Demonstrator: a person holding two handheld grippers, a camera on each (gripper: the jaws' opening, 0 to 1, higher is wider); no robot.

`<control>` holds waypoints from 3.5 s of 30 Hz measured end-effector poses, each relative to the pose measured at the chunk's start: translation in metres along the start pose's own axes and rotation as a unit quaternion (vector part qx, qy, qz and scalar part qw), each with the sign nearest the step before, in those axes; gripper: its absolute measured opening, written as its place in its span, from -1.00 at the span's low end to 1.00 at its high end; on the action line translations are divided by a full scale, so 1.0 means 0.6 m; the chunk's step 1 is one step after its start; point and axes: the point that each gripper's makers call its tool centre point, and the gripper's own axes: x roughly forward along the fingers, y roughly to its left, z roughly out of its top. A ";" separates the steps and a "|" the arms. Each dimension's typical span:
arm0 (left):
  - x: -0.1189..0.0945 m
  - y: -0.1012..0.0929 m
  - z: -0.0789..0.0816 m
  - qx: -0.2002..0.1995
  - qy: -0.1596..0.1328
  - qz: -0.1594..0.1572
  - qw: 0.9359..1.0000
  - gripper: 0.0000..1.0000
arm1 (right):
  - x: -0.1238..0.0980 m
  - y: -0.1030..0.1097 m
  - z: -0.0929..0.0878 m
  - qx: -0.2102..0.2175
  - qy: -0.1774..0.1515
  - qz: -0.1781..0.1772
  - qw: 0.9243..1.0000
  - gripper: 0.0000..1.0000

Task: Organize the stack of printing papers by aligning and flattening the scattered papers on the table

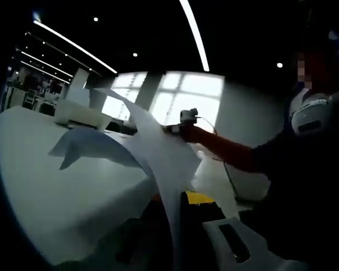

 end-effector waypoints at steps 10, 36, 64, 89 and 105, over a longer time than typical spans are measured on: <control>0.000 -0.001 0.000 0.002 0.000 0.001 1.000 -0.87 | -0.019 0.020 0.027 -0.013 -0.013 0.020 1.000 -0.79; 0.000 -0.003 0.001 0.005 -0.001 0.000 1.000 -0.87 | -0.086 0.107 0.117 -0.059 -0.071 0.069 0.993 -0.78; 0.000 -0.002 0.001 -0.001 -0.002 0.000 1.000 -0.88 | -0.172 0.166 0.185 -0.058 -0.147 0.139 0.978 -0.79; 0.001 -0.001 -0.001 0.000 0.000 0.003 1.000 -0.88 | -0.230 0.302 0.221 -0.100 -0.178 0.251 0.946 -0.79; 0.000 -0.001 0.000 0.001 0.000 0.003 1.000 -0.88 | -0.208 0.352 0.208 -0.115 -0.155 0.293 0.936 -0.79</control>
